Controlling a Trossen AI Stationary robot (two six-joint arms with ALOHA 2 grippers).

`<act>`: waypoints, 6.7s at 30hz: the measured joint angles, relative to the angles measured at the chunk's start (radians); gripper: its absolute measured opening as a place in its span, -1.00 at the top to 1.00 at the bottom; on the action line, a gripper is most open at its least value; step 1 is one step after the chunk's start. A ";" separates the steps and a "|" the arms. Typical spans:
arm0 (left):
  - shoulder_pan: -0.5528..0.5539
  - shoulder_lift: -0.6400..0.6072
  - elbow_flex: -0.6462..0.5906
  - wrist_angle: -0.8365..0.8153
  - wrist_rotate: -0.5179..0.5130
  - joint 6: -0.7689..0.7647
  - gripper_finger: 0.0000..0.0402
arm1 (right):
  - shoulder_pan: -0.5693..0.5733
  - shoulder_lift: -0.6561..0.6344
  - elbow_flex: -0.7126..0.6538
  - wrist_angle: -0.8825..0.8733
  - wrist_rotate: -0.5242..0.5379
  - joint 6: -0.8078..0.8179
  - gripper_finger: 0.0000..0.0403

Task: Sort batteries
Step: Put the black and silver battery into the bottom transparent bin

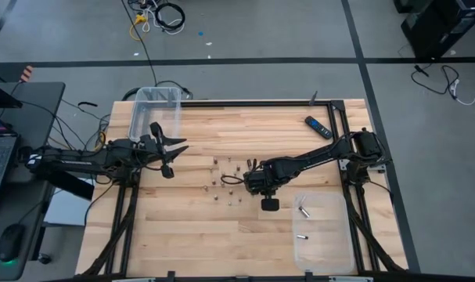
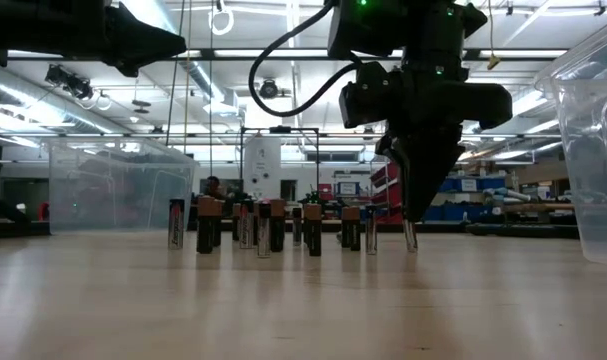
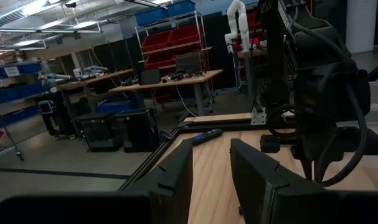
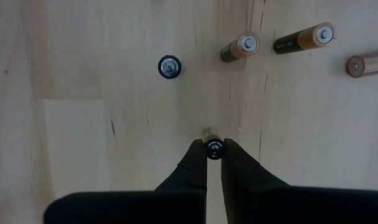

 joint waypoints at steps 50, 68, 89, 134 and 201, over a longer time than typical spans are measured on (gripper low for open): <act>0.000 0.000 0.000 0.008 -0.024 -0.022 0.47 | 0.554 -0.595 -0.001 -0.420 0.029 0.949 0.93; 0.000 0.000 0.000 0.005 -0.027 -0.024 0.47 | 0.602 -0.480 -0.005 -0.416 0.076 1.066 0.77; 0.000 0.000 0.000 0.000 -0.027 -0.024 0.47 | 0.595 -0.480 -0.005 -0.424 0.131 1.200 0.76; 0.000 0.000 0.000 -0.007 -0.027 -0.022 0.47 | 0.493 -0.509 0.122 -0.395 0.213 1.053 0.33; 0.000 0.000 0.000 -0.100 -0.027 -0.093 0.47 | 0.084 0.097 0.152 0.033 0.107 -0.041 0.37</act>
